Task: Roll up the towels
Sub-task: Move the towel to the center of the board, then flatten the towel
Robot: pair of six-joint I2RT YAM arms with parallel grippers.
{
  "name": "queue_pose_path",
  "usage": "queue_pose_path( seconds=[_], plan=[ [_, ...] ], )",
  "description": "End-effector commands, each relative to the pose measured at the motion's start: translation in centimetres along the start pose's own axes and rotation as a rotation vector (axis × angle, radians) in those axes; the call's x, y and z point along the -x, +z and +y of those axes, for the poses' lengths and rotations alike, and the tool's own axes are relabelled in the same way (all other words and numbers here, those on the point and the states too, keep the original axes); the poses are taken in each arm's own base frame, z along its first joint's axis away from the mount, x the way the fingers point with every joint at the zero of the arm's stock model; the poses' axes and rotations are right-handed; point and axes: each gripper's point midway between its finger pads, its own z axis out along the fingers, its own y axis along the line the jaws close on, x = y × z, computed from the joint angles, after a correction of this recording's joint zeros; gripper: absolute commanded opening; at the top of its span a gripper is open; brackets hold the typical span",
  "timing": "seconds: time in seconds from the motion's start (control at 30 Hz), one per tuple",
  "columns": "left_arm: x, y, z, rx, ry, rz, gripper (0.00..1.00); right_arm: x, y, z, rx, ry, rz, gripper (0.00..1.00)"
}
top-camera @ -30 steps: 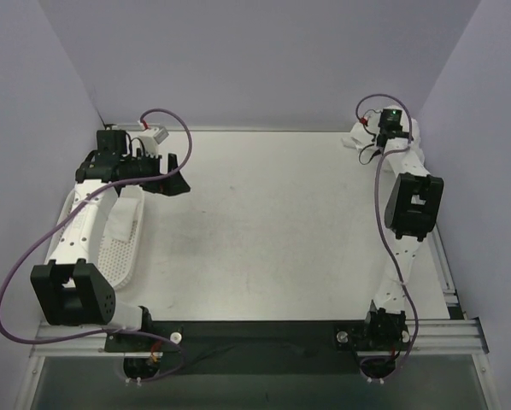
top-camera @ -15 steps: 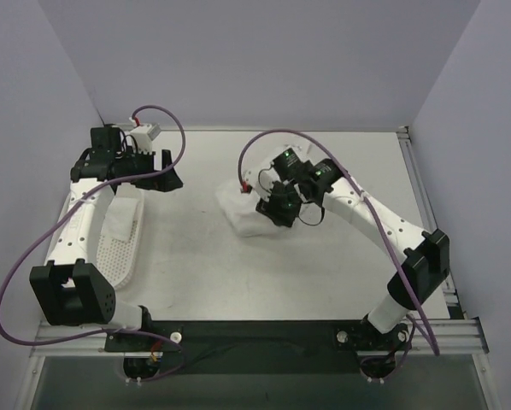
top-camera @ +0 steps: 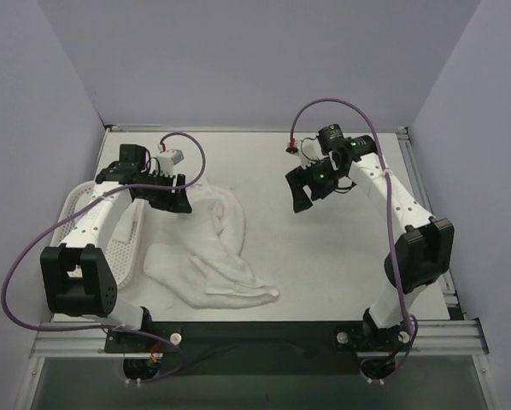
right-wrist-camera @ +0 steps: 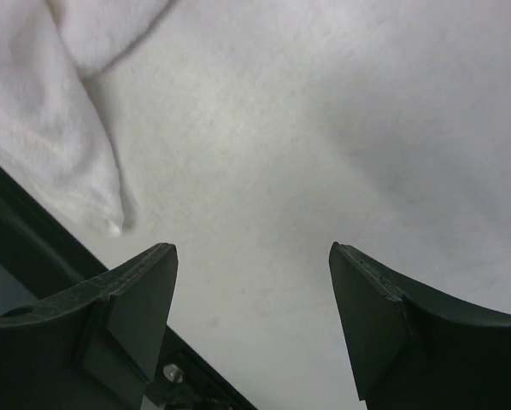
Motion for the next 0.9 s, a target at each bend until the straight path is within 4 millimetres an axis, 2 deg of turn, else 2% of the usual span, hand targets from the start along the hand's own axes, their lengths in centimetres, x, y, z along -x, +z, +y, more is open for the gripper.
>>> queue_pose_path(
  seconds=[0.0, 0.07, 0.13, 0.17, 0.2, 0.3, 0.37, 0.43, 0.47, 0.5, 0.57, 0.6, 0.67, 0.87],
  plan=[
    [-0.4, 0.6, 1.0, 0.047, -0.05, 0.02, 0.66, 3.0, 2.0, 1.0, 0.054, 0.11, -0.01, 0.71],
    [0.3, 0.3, 0.7, 0.008, -0.084, -0.019, 0.65, 5.2, 3.1, 1.8, 0.079, 0.151, -0.032, 0.7],
    [1.6, -1.9, 1.0, -0.067, -0.162, -0.124, 0.66, 7.1, 4.7, 3.9, 0.082, 0.118, -0.038, 0.7],
    [2.9, -2.8, 0.4, -0.126, -0.159, -0.186, 0.68, 7.6, 5.3, 4.6, 0.076, 0.101, -0.038, 0.7],
    [3.6, -4.5, 1.2, -0.123, -0.174, -0.257, 0.71, 8.3, 6.4, 6.1, 0.071, 0.062, -0.038, 0.71],
    [6.0, -7.4, 0.7, -0.143, -0.16, -0.38, 0.78, 9.7, 7.9, 8.3, 0.075, 0.03, -0.066, 0.72],
    [6.7, -8.7, 0.8, -0.12, -0.142, -0.422, 0.81, 10.1, 9.4, 10.6, 0.081, 0.0, -0.061, 0.74],
    [7.6, -10.1, 0.9, -0.099, -0.136, -0.461, 0.86, 10.1, 10.9, 11.8, 0.08, -0.041, -0.039, 0.75],
    [8.0, -11.0, 1.5, -0.095, -0.158, -0.484, 0.86, 10.0, 11.6, 13.3, 0.057, -0.095, -0.03, 0.75],
    [8.1, -11.4, 2.3, -0.101, -0.194, -0.494, 0.86, 10.5, 11.9, 14.1, 0.045, -0.117, -0.038, 0.76],
    [8.6, -13.2, 3.7, -0.128, -0.273, -0.534, 0.86, 10.0, 13.8, 15.7, 0.008, -0.169, -0.008, 0.78],
    [8.6, -13.2, 4.4, -0.138, -0.303, -0.534, 0.86, 10.5, 14.0, 16.4, -0.001, -0.217, -0.018, 0.79],
    [8.7, -14.1, 5.5, -0.135, -0.336, -0.554, 0.86, 10.1, 15.7, 17.6, -0.027, -0.266, 0.003, 0.79],
    [8.2, -14.2, 6.0, -0.138, -0.359, -0.562, 0.86, 9.7, 19.0, 19.4, -0.041, -0.34, 0.041, 0.76]
  ],
)
